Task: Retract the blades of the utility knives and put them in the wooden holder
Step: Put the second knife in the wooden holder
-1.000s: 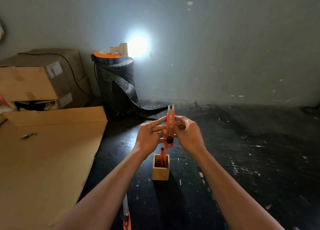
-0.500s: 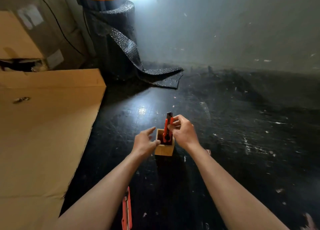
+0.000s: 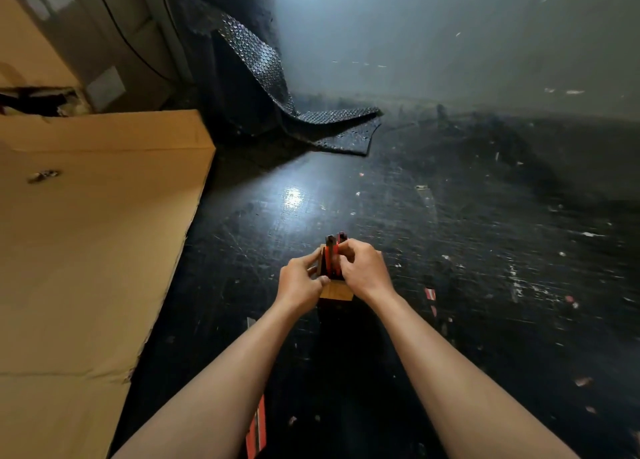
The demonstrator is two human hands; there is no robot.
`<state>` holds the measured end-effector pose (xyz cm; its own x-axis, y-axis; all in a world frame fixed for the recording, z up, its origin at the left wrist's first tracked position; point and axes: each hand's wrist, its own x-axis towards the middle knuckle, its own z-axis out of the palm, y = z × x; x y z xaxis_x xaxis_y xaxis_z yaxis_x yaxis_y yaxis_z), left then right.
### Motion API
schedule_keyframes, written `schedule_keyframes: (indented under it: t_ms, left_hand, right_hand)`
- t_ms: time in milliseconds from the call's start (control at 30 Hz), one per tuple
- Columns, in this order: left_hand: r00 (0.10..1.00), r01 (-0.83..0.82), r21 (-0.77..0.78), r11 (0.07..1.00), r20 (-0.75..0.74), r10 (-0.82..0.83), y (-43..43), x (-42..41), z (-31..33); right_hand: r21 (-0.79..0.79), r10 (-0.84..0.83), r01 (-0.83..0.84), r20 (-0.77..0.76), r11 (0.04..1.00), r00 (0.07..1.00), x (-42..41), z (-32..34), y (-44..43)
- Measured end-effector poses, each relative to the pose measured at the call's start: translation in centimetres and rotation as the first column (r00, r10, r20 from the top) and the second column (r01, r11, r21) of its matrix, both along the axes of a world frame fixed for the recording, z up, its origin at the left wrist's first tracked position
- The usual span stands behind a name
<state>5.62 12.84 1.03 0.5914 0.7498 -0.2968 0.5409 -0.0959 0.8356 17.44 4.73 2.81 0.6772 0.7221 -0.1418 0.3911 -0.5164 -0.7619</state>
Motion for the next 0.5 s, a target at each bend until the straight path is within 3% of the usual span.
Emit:
schedule_keyframes:
  t_ms: [333, 500]
  left_hand:
    - [1.0, -0.018, 0.062, 0.998, -0.004, 0.018, -0.4, -0.8, -0.3]
    - [0.999, -0.027, 0.182, 0.983, -0.025, 0.032, -1.3, -3.5, 0.6]
  right_hand:
    - [0.017, -0.007, 0.005, 0.086, 1.0, 0.996, -0.6, 0.6, -1.1]
    - [0.003, 0.031, -0.032, 0.122, 0.999, 0.992, -2.2, 1.8, -2.2]
